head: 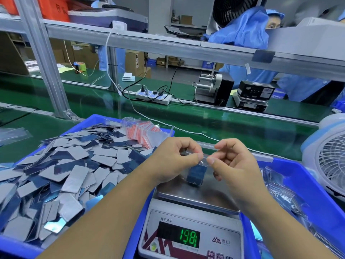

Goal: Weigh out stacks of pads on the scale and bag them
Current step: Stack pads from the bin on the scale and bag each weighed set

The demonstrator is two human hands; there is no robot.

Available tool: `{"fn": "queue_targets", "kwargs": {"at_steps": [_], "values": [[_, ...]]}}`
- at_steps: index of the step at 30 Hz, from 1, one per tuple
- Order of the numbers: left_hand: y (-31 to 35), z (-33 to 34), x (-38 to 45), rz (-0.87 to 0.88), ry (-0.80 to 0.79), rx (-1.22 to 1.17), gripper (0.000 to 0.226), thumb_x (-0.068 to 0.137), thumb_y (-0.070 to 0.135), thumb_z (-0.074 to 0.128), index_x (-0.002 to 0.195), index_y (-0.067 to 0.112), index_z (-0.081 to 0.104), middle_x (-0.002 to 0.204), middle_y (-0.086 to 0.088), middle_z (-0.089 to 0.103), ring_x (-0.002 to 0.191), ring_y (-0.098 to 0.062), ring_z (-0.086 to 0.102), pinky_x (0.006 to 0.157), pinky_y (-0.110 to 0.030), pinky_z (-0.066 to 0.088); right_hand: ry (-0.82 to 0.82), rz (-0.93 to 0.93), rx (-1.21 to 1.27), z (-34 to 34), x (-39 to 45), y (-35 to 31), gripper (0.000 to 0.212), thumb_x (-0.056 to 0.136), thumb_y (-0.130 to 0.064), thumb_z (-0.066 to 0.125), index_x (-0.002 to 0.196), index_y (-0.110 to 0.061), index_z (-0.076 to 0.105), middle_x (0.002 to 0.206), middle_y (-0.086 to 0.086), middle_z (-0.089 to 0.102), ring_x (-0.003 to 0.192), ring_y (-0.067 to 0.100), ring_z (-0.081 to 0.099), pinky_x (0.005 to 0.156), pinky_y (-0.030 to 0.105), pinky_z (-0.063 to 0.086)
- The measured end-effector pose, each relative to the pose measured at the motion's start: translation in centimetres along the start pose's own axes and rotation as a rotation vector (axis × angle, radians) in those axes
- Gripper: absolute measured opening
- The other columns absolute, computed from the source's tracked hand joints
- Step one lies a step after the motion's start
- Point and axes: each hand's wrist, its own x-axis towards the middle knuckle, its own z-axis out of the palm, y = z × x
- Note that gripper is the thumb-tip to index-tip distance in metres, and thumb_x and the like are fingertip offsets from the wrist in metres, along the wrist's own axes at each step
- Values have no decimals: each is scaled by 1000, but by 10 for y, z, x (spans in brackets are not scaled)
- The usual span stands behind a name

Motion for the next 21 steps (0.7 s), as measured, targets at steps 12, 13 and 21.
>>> {"fn": "queue_targets", "kwargs": {"at_steps": [12, 13, 21], "values": [[2, -24, 0, 7, -16, 50, 7, 70, 38, 76, 72, 31, 76, 81, 2, 72, 79, -13, 64, 81, -37, 53, -28, -31, -10, -9, 1, -11, 42, 83, 13, 66, 85, -26, 50, 65, -2, 60, 58, 14, 49, 53, 25, 43], [2, -25, 1, 3, -21, 49, 7, 70, 37, 76, 72, 30, 77, 81, 1, 72, 78, -13, 64, 80, -36, 52, -31, -35, -10, -9, 1, -12, 44, 83, 12, 67, 82, -29, 52, 65, -1, 60, 58, 14, 50, 53, 24, 44], [5, -12, -2, -5, -53, -28, 3, 74, 25, 74, 76, 27, 74, 86, 1, 70, 82, -12, 63, 82, -30, 53, -21, -31, -16, -3, 1, -6, 35, 72, -11, 72, 79, -40, 54, 66, -2, 63, 57, 10, 54, 52, 21, 45]]}}
